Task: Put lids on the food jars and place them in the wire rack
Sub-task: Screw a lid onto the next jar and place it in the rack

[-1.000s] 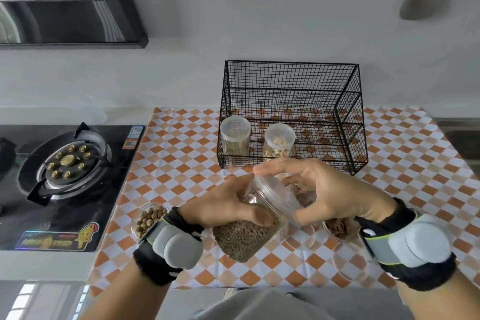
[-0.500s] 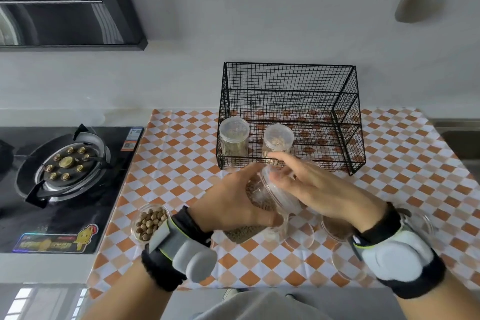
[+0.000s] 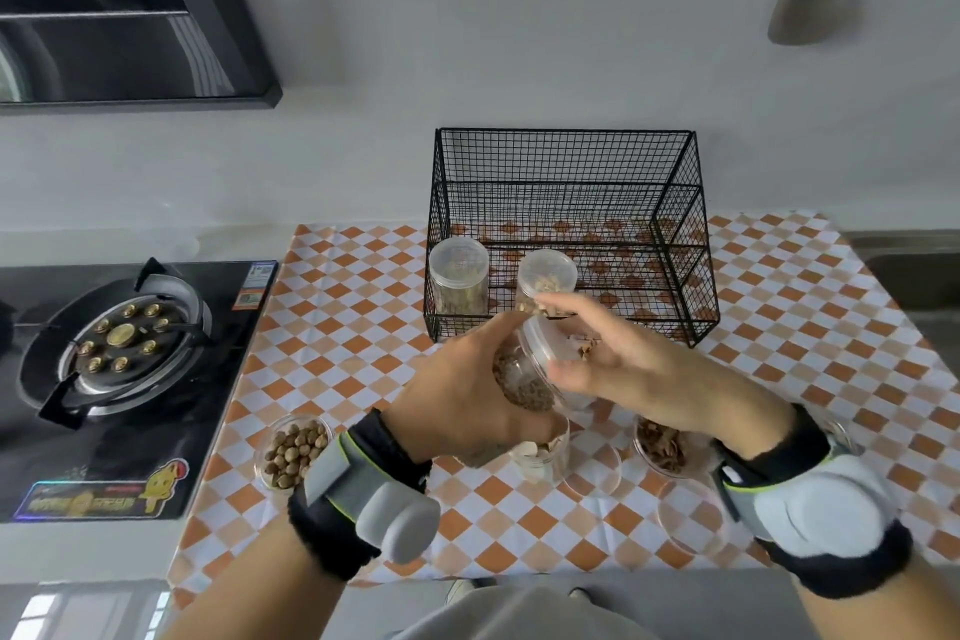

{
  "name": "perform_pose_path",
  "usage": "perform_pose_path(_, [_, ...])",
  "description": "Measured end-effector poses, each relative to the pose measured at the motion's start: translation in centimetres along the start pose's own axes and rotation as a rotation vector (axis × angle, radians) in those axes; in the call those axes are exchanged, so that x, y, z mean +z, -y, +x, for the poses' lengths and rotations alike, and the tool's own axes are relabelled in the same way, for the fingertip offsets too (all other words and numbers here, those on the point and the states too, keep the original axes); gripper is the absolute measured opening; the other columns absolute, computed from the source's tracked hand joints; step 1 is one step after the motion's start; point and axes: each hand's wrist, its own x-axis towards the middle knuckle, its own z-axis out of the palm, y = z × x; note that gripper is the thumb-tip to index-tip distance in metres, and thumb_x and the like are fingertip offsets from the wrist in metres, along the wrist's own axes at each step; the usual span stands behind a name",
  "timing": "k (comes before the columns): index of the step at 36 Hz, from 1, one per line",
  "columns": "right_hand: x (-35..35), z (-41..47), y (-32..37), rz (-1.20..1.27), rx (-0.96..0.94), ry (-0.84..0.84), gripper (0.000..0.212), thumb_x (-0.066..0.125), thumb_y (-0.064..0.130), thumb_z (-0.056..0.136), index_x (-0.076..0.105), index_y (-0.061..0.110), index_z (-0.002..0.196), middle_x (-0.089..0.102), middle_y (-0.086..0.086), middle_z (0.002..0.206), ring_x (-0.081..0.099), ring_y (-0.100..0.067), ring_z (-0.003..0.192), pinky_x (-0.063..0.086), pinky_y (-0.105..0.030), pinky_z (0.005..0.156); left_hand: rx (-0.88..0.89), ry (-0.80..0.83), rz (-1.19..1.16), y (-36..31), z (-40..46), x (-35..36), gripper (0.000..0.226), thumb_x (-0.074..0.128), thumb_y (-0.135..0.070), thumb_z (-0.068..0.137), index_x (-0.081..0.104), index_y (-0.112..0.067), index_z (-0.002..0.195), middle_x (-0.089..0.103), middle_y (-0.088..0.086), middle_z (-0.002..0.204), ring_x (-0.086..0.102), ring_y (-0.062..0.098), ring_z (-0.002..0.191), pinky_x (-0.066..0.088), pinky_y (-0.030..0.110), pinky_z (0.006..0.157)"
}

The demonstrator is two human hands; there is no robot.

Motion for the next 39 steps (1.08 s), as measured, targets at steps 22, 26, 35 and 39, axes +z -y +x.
perform_pose_path(22, [2.1, 0.6, -1.3, -0.376, -0.011, -0.49, 0.083, 0.013, 0.089, 0.079, 0.042, 0.032, 0.131, 0.058, -0.003, 0.055, 0.059, -0.013, 0.051, 0.049, -0.037, 0.051, 0.135, -0.189, 0.101, -2.1, 1.7, 2.2, 0.092, 0.075, -0.059, 0.057, 0.052, -0.025, 0.139, 0.068, -0.013, 0.115, 0.066, 0.01, 0.102, 0.057, 0.036, 0.083])
perform_pose_path(26, [2.2, 0.9, -1.8, -0.361, 0.038, -0.495, 0.087, 0.007, 0.093, 0.078, 0.042, 0.034, 0.132, 0.068, -0.001, 0.072, 0.065, -0.013, 0.063, 0.057, -0.04, 0.064, 0.119, -0.212, 0.153, -2.2, 1.9, 2.8, 0.096, 0.071, -0.061, 0.057, 0.05, -0.023, 0.142, 0.066, -0.011, 0.123, 0.063, 0.013, 0.112, 0.055, 0.038, 0.089])
perform_pose_path(35, [1.7, 0.9, -1.7, -0.338, 0.161, -0.478, 0.101, 0.007, 0.095, 0.072, 0.047, 0.027, 0.135, 0.066, 0.002, 0.071, 0.066, -0.015, 0.074, 0.054, -0.038, 0.071, 0.083, -0.284, 0.205, -2.3, 2.0, 4.2, 0.095, 0.067, -0.06, 0.058, 0.051, -0.019, 0.142, 0.068, -0.009, 0.117, 0.064, 0.016, 0.108, 0.054, 0.03, 0.083])
perform_pose_path(39, [1.7, 1.0, -1.6, -0.275, 0.183, -0.477, 0.096, 0.01, 0.095, 0.071, 0.051, 0.03, 0.129, 0.069, 0.005, 0.081, 0.066, -0.014, 0.079, 0.051, -0.035, 0.07, 0.093, -0.33, 0.226, -2.5, 2.3, 4.5, 0.097, 0.065, -0.061, 0.057, 0.051, -0.015, 0.142, 0.069, -0.005, 0.122, 0.064, 0.018, 0.11, 0.055, 0.031, 0.087])
